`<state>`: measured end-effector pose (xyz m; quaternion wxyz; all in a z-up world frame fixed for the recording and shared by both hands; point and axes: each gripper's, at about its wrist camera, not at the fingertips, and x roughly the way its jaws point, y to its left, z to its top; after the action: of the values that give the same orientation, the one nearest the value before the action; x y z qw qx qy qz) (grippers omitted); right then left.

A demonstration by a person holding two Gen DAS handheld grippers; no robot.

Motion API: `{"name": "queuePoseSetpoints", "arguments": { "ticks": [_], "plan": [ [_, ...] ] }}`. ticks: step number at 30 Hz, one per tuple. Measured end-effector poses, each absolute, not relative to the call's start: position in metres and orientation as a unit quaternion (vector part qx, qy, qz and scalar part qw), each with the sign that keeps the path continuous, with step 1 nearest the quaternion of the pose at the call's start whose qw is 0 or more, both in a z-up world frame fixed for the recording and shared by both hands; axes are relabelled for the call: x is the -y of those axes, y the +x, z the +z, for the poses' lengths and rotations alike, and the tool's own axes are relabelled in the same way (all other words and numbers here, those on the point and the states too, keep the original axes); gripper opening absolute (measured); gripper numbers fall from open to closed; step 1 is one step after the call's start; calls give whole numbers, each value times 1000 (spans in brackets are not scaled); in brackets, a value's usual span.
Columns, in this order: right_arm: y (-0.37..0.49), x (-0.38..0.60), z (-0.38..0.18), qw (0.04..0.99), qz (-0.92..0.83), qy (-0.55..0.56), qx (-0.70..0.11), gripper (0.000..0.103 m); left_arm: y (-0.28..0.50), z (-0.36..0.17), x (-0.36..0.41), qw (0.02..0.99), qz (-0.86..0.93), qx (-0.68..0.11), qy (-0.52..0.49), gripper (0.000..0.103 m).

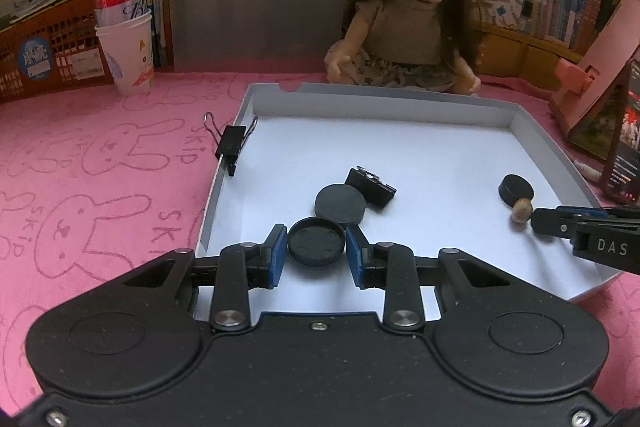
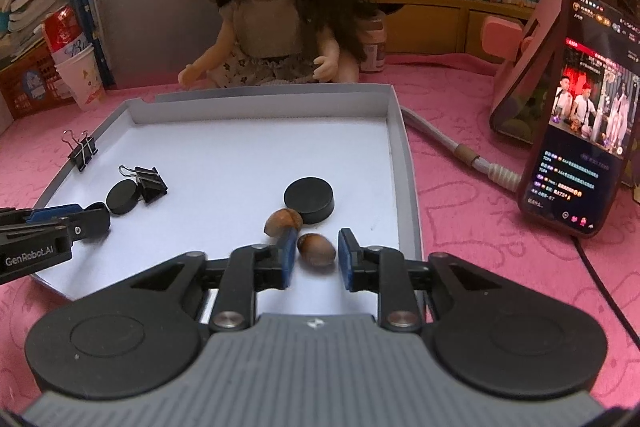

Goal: Organize rigid objects
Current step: 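Carry the nut and the black lid over the white tray, then open the right tool to drop the nut while the left tool releases the lid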

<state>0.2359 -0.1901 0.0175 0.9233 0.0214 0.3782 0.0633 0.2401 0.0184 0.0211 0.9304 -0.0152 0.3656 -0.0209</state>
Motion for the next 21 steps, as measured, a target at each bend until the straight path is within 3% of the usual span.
{"name": "queuePoseSetpoints", "arguments": {
  "ticks": [2,10,21],
  "plan": [
    [232,190,19,926,66,20,-372,56,235,24,-16,934,-22,-358,-4,42],
    [214,188,32,936,77,11,-342,78,211,41,-10,941,-44,-336,4,55],
    [171,190,47,947,102,12,-303,88,158,59,-10,947,-75,-312,-1,72]
  ]
}}
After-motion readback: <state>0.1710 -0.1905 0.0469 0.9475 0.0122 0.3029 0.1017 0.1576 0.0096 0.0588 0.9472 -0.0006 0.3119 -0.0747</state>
